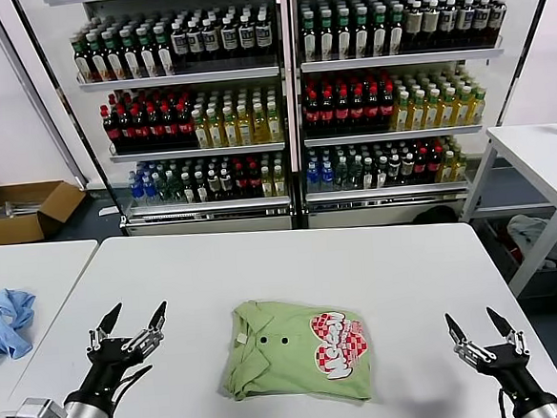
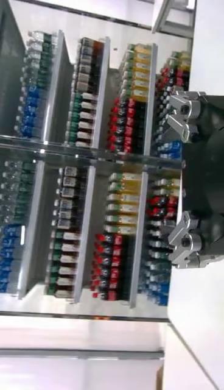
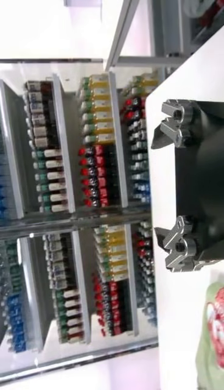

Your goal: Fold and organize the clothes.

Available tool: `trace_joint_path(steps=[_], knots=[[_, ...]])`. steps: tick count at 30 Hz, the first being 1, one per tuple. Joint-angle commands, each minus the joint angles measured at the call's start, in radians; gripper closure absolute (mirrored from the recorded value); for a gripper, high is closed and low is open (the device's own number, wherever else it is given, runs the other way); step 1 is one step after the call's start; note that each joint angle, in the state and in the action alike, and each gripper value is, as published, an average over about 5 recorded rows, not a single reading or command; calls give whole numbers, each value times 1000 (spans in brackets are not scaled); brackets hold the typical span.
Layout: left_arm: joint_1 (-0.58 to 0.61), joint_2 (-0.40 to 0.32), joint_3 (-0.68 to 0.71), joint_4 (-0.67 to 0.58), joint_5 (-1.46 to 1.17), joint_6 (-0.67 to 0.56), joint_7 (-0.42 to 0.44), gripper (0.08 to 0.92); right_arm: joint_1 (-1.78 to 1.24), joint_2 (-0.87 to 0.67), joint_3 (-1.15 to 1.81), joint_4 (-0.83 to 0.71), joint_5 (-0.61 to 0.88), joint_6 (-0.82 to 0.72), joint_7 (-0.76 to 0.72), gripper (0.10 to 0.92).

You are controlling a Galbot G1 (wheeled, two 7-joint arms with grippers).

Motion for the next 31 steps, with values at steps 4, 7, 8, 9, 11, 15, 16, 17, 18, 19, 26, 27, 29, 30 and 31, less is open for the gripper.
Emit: trace_joint_path(steps=[4,7,8,9,11,15,16,17,18,19,26,27,29,30,31], knots=[[35,-51,-48,19,96,-115,92,177,-55,47,32,-24,-58,72,-17,203],[35,-54,-54,21,95,-118,96,177,-55,51,30,-19,-46,67,-14,203],[36,-54,-57,23,94,-119,98,177,-55,53,30,-18,-42,64,-13,203],[37,-54,-59,24,93,-120,100,177,-56,53,31,-18,-42,61,-14,203],[43,-49,-65,28,91,-123,104,177,-57,52,32,-19,-45,61,-17,203],[51,-41,-80,31,89,-130,107,177,-57,47,33,-21,-46,62,-17,203],[53,-41,-84,31,89,-131,108,177,-57,46,33,-21,-46,62,-17,203],[54,-42,-87,30,89,-132,109,177,-58,46,32,-20,-47,63,-17,203],[55,-42,-90,30,89,-133,111,177,-58,46,30,-18,-50,63,-18,203],[56,-43,-93,30,90,-134,113,177,-59,47,26,-16,-54,64,-18,203],[69,-41,-114,39,92,-140,135,177,-61,56,-10,-5,-81,63,-22,203],[72,-39,-117,39,93,-140,137,177,-61,56,-12,-5,-81,63,-22,203],[75,-34,-122,38,95,-139,139,177,-60,57,-14,-5,-80,62,-21,203],[76,-33,-123,38,96,-138,139,177,-59,58,-14,-5,-79,61,-21,203],[77,-32,-124,37,96,-137,139,177,-59,58,-14,-4,-78,60,-21,203]])
